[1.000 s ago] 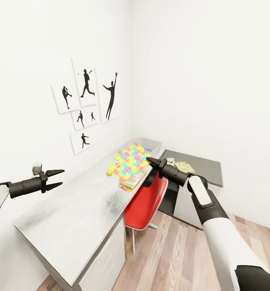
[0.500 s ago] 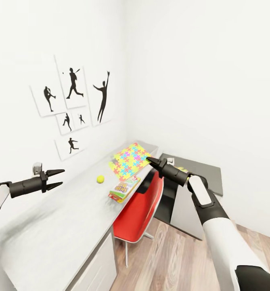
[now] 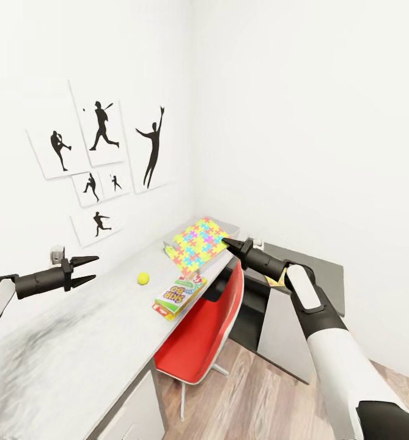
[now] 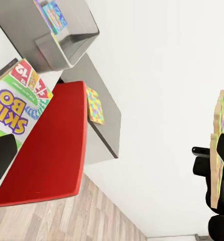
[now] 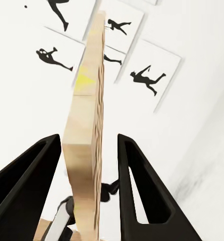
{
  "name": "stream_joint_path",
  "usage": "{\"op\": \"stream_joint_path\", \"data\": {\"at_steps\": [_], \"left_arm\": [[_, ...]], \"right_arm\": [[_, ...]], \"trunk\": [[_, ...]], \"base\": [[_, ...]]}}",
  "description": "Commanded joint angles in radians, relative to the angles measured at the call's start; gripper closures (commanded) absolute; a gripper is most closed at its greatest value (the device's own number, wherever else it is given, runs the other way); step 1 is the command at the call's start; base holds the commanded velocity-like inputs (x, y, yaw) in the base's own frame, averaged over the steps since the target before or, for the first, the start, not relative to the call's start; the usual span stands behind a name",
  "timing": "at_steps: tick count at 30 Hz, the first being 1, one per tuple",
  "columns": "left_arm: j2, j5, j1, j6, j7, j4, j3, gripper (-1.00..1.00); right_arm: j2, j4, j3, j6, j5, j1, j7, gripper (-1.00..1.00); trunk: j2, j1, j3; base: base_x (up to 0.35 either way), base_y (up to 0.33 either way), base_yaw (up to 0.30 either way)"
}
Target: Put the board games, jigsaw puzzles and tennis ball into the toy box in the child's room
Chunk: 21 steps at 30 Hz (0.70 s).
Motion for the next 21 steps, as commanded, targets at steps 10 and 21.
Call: {"op": "stream_joint_path", "data": {"at_steps": [10,21], "left_arm": [[-0.001,-0.004,-0.001,0.004,-0.005,0.001,0.002,-1.00],[-0.001,-0.004,-0.001,0.004,-0.005,0.001,0.002,-1.00]], "right_arm": [[0.002,0.000,-0.004,0.010,0.003,-0.013,0.001,1.00],[-0.001,0.000,-0.004,0.012,0.003,-0.014,0.001,1.00]], "trunk": [[-0.002,0.001,-0.002],[-0.002,0.001,-0.002]], "base": [[0.013,-0.310,0.287],[0.133,-0.205,0.291]]}}
